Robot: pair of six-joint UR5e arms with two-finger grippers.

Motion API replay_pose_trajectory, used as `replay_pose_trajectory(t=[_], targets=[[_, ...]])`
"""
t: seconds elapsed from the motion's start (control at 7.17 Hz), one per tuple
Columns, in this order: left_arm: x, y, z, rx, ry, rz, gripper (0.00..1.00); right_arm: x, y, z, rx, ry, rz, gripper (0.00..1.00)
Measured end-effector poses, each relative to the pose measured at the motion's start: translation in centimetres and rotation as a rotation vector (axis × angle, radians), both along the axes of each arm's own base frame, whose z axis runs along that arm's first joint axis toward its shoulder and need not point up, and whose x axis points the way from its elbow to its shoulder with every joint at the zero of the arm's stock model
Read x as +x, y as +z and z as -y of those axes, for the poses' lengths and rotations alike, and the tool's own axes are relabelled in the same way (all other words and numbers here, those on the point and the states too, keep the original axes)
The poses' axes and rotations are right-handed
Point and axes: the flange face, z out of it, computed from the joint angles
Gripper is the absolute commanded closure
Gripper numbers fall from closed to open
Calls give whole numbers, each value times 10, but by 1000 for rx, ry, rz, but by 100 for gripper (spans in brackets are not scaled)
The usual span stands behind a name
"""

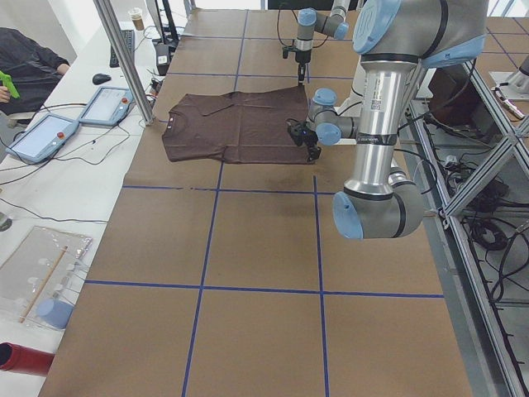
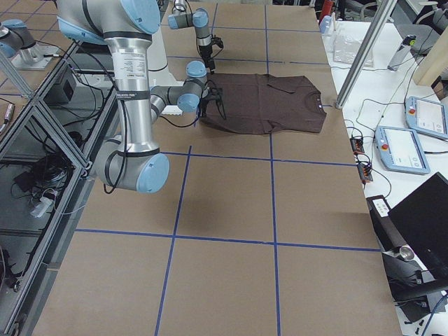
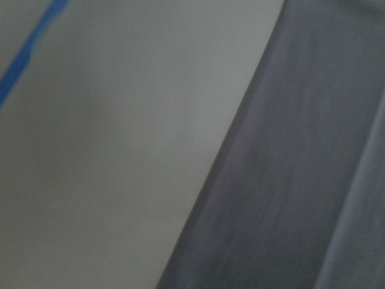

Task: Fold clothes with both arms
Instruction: 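Grasp a hem corner with the right gripper while the left gripper approaches, then grasp the other hem corner with the left gripper and lift both corners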

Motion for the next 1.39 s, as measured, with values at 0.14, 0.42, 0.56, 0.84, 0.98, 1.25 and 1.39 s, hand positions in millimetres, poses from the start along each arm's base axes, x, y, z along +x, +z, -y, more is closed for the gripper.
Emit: replay_pose_trajectory(t=[0.14,0.42,0.56,0.84,0.98,1.25,1.39], targets=[[10,7,-11,-4,-2,19,10,2,-3,2,0,6,7,100],[14,14,-17,-4,-3,36,15,5,-6,6,-2,18,13,100],[13,16,-17,-2,-3,41,25,6,-6,7,-3,21,14,100],[12,16,-16,2,-2,43,47,7,-7,9,-4,24,15,100],[11,15,-16,3,-2,40,56,8,-6,9,-7,23,15,100],[11,15,-16,4,-1,40,77,9,-5,11,-12,21,14,100],[10,14,-16,4,-1,39,91,9,-5,11,-13,21,14,100]])
